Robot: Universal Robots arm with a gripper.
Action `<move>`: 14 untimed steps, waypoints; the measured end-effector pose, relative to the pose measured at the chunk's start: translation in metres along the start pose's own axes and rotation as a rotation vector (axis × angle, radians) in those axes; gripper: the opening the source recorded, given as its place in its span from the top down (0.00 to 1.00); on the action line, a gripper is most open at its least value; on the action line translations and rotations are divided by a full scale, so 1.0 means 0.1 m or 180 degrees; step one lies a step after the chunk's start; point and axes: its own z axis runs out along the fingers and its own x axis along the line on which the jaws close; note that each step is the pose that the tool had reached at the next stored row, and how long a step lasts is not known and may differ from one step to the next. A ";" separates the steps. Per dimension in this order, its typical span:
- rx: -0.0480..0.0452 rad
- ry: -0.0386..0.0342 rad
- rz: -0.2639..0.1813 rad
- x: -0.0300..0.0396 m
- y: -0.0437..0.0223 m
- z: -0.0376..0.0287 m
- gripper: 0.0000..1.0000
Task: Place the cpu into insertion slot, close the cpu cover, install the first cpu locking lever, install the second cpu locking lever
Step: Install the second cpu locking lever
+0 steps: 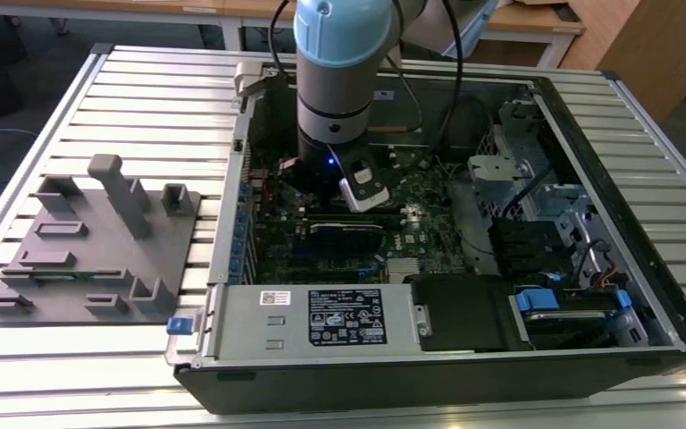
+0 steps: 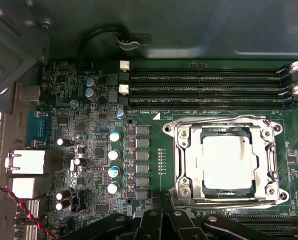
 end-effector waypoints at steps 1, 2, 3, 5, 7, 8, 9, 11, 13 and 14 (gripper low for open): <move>0.0006 0.0000 0.0000 0.000 -0.001 -0.001 0.90; 0.0007 0.0000 0.0000 0.000 -0.001 -0.001 0.90; 0.0007 0.0000 0.0000 0.000 -0.001 -0.001 0.90; 0.0008 0.0000 0.0000 0.000 0.000 -0.005 0.90; 0.0009 0.0000 0.0000 0.000 0.001 -0.020 0.90; 0.0013 0.0001 0.0000 0.002 -0.001 -0.034 0.90; 0.0009 0.0001 0.0000 0.001 0.003 -0.040 0.90; 0.0006 0.0000 0.0000 0.000 0.006 -0.051 0.90; 0.0006 0.0000 0.0000 0.000 0.009 -0.059 0.90; 0.0007 0.0000 0.0001 0.001 0.010 -0.067 0.90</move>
